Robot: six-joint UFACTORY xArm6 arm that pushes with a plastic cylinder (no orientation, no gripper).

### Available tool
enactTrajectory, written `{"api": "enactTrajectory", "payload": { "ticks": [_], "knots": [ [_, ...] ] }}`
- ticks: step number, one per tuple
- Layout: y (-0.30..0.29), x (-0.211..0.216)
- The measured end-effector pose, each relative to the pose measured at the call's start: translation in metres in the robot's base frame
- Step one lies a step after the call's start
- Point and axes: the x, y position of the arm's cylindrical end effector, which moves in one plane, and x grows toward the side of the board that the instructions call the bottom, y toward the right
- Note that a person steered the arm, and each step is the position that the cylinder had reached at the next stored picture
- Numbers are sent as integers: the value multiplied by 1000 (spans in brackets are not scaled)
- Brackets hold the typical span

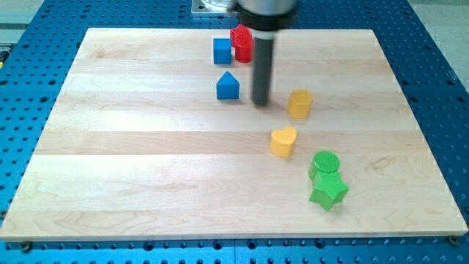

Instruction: Place the triangle into the group of blocks

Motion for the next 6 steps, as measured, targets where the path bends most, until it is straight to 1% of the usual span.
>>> {"api": "enactTrajectory", "payload": {
  "ticks": [1,2,3,4,5,6],
  "knots": [
    [-114,-11],
    [-113,-66],
    [-132,-60],
    [-150,1],
    [-85,-16],
    [-29,-74]
  ]
}}
